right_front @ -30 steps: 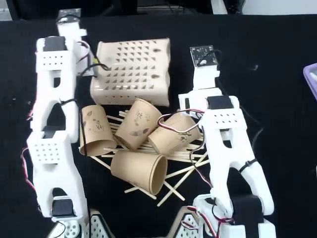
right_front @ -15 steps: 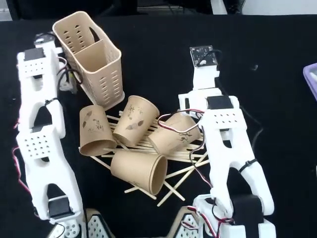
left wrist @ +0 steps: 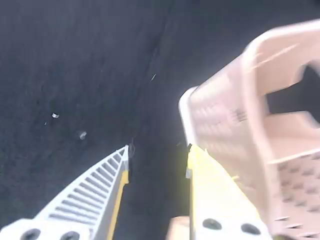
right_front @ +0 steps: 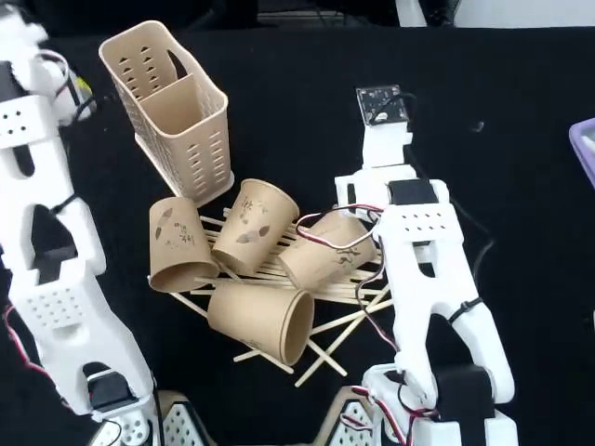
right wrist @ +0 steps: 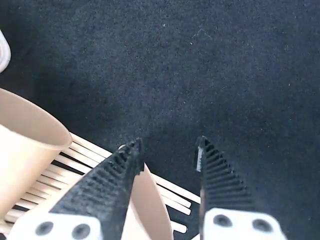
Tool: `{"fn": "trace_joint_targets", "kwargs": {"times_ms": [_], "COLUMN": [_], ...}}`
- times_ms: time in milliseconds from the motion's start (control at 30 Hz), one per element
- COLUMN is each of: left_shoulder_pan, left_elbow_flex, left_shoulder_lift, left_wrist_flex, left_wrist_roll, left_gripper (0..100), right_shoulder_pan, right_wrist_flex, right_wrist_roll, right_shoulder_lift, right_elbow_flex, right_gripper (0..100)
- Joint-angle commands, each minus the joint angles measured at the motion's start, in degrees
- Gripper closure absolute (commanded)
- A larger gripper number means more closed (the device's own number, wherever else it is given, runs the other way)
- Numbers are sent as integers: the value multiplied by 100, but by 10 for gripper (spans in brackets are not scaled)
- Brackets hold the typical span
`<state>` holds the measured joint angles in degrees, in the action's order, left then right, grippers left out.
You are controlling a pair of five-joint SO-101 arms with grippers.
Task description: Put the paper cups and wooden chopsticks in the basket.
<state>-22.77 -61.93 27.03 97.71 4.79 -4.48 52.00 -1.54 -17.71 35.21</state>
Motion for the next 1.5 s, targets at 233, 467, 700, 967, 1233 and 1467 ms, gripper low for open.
{"fn": "trace_joint_targets", "kwargs": {"times_ms": [233,467,700,967,1233,1467], "left_shoulder_pan": [1200,1270,831,462,857,1279], "left_elbow_flex": [154,576,-286,-1244,-66,347], "left_shoulder_lift": [-448,-475,-484,-484,-484,-440], "left_wrist_flex": [308,308,308,316,316,316], "left_wrist_roll": [897,730,738,1231,1222,1213], "left_gripper": [741,762,762,757,757,762], "right_shoulder_pan": [-26,-26,-26,-26,-26,-26], "right_wrist_flex": [-105,-123,-123,-123,-123,-123], "right_wrist_roll": [26,26,26,26,18,18], "right_shoulder_lift": [-4,-4,-4,-4,-4,-4], "right_elbow_flex": [92,119,119,119,119,119], "right_gripper": [825,825,825,825,825,825]}}
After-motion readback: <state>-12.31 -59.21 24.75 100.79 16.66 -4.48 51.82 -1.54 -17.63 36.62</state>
